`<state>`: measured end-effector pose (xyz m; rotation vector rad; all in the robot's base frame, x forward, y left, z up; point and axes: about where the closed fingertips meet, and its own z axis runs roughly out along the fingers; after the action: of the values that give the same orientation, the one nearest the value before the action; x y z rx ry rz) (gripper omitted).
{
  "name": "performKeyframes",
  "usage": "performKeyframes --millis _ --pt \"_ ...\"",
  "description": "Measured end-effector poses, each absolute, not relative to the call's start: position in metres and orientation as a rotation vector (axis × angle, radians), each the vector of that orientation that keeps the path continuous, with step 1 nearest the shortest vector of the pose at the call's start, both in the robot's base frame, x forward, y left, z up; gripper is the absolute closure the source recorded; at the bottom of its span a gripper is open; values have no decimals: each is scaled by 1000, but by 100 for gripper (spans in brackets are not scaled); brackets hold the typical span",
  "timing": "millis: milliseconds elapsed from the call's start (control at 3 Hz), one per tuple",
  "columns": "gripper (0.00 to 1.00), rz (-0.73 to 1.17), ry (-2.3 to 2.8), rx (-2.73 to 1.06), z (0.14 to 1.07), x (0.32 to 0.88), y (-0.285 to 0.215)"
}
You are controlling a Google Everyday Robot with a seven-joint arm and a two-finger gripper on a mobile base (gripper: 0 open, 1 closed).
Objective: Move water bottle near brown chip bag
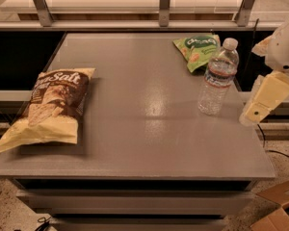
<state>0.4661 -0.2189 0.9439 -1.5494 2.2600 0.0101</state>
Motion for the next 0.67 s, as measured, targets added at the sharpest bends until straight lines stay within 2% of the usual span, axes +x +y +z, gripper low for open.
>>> performKeyframes --millis 667 --pt "0 11 2260 -1504 939 474 -222"
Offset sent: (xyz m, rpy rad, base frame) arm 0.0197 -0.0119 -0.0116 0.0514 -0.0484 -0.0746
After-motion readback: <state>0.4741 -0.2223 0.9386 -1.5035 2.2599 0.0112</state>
